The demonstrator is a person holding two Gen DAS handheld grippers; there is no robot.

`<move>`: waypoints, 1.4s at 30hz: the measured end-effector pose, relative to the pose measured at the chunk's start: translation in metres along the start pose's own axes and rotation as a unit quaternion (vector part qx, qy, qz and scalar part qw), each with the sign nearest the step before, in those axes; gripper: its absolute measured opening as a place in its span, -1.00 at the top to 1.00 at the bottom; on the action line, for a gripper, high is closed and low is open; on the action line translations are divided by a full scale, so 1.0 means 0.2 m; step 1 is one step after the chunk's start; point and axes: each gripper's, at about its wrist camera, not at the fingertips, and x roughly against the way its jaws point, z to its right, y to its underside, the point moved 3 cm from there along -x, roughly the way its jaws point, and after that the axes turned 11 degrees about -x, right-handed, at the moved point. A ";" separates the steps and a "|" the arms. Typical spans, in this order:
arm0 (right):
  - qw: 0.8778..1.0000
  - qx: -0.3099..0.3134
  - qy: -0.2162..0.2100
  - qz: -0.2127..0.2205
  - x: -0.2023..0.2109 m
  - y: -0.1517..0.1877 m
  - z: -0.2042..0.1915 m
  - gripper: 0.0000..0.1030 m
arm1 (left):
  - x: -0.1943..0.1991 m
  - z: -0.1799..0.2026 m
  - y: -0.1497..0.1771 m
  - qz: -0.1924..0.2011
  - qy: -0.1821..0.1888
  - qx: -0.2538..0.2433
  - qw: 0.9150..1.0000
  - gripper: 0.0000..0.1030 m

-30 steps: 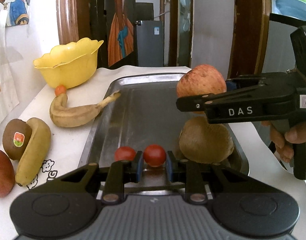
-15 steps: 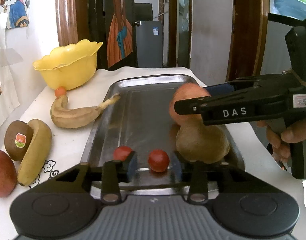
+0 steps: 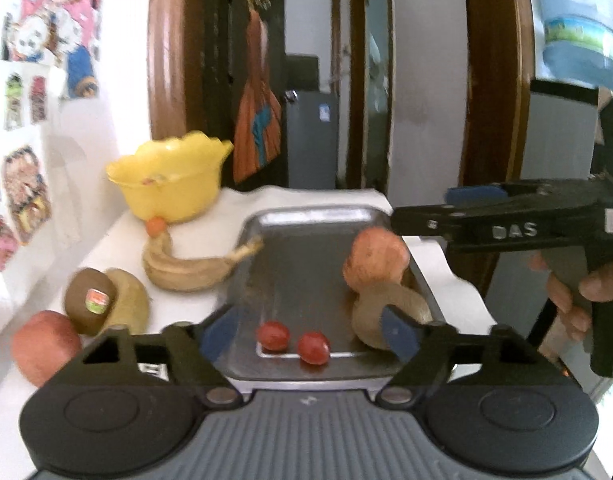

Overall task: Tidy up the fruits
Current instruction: 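Open left gripper onto the tray while right gripper sets the apple beside the kiwi, then lift both tools away from the tray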

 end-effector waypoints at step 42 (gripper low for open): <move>0.996 -0.016 0.086 -0.032 0.67 0.44 -0.62 -0.99 | 0.79 -0.44 0.38 0.017 -0.151 0.056 0.987 -0.99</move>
